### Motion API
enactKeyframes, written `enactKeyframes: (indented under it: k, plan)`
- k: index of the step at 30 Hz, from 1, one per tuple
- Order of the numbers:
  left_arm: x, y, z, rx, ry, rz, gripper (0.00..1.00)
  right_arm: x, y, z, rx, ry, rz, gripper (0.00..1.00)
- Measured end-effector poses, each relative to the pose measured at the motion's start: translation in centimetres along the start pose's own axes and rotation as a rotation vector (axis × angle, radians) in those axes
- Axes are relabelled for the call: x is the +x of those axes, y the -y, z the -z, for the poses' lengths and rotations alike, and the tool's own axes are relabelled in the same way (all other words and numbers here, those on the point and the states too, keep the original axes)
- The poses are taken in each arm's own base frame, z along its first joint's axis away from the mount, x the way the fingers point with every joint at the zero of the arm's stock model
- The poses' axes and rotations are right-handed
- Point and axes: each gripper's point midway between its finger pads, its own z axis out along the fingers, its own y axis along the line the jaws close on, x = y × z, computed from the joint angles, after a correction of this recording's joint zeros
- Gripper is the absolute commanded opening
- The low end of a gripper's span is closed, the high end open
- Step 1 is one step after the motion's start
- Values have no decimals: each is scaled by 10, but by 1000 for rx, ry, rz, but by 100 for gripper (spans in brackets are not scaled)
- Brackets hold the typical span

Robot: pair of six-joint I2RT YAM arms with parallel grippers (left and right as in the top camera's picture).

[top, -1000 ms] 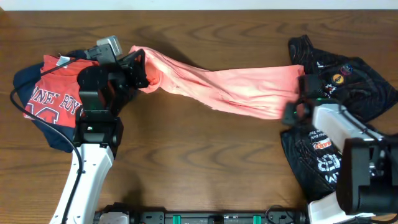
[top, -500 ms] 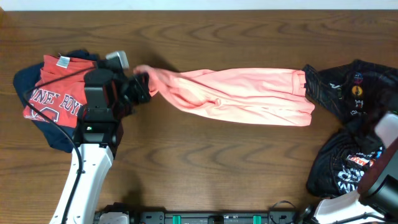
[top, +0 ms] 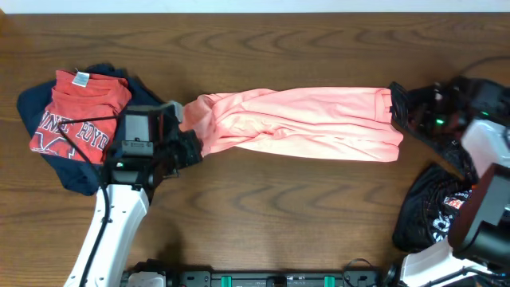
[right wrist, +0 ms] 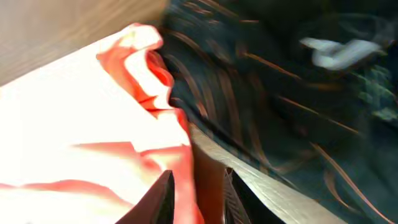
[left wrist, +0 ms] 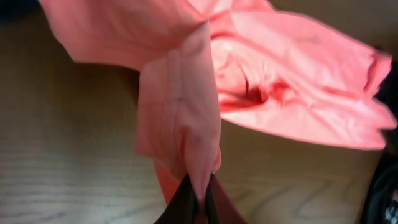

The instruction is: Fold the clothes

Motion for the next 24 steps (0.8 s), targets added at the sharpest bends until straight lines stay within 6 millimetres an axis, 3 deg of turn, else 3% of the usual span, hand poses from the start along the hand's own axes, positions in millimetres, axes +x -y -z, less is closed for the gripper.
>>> enactKeyframes:
  k: [7, 13, 15, 18, 21, 24]
  plan:
    - [8, -8, 0, -46, -28, -32, 6, 6, 21, -42, 104, -24, 32, 19]
    - [6, -12, 0, -67, -19, -38, 6, -19, 38, -51, 155, 60, 35, 22]
    - [7, -13, 0, -73, -20, -38, 6, -26, 59, -47, 243, 89, -13, 26]
    - [9, -21, 1, -119, -24, -35, 6, -29, 103, -30, 393, 116, -135, 47]
    - [9, -33, 3, -185, -19, -36, 6, -18, 159, -1, 524, 102, -314, 55]
    - [5, -44, 5, -247, 3, -42, 6, -3, 197, 24, 546, 67, -485, 63]
